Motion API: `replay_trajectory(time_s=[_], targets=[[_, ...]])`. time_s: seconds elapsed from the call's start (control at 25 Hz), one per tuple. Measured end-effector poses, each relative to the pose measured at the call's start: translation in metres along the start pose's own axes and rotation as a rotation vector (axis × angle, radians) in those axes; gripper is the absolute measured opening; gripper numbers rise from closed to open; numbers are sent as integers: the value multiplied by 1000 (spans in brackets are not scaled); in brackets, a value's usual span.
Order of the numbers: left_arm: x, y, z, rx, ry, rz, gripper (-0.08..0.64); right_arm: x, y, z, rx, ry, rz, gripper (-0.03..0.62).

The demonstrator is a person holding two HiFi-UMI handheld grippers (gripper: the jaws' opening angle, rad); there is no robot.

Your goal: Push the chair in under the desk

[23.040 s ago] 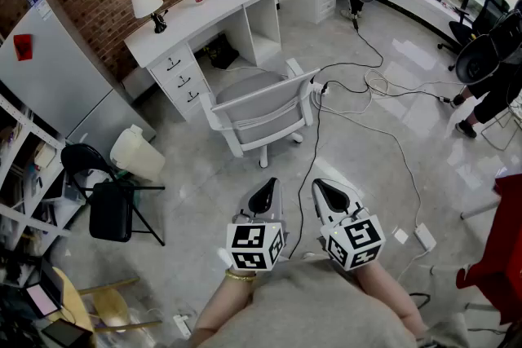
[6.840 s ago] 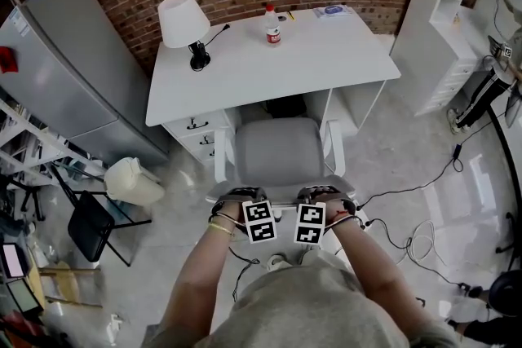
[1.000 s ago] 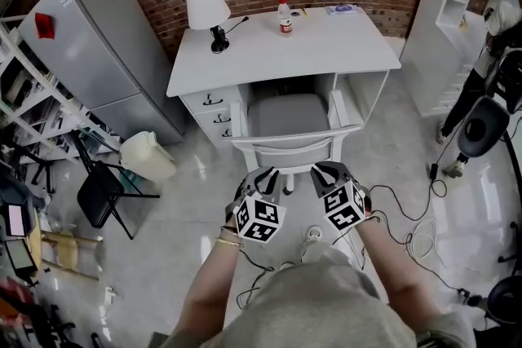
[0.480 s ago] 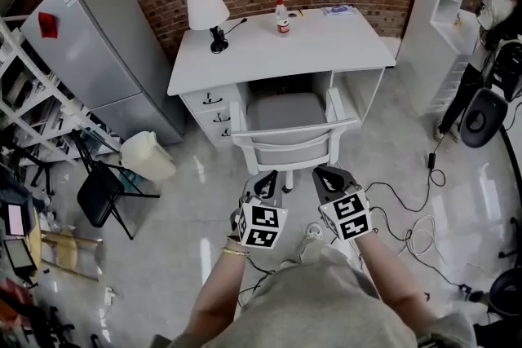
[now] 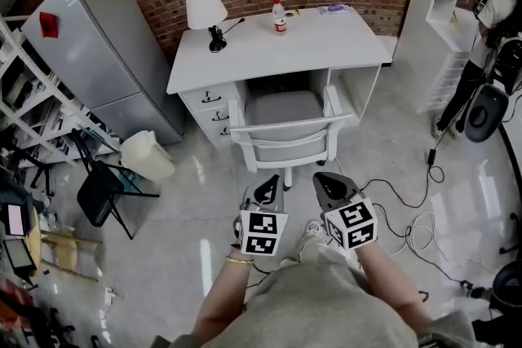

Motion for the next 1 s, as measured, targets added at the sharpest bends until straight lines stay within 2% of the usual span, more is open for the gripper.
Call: replay_trajectory(time_s=[0.4, 1.0], targets=[[4, 22, -5, -22, 26, -25, 11, 9, 17, 11, 6, -42, -14, 8], [5, 27, -2, -24, 32, -33, 11, -3, 18, 20, -9, -56, -47, 8]])
Point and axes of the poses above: the fingertips, and each gripper's own axes: y backward along the fingers, z to its left, x out of its underside, the point moved 8 cm from there along y, backward along the fingers, and after that the axes turned 6 degrees about -z, right-handed, at the moved point
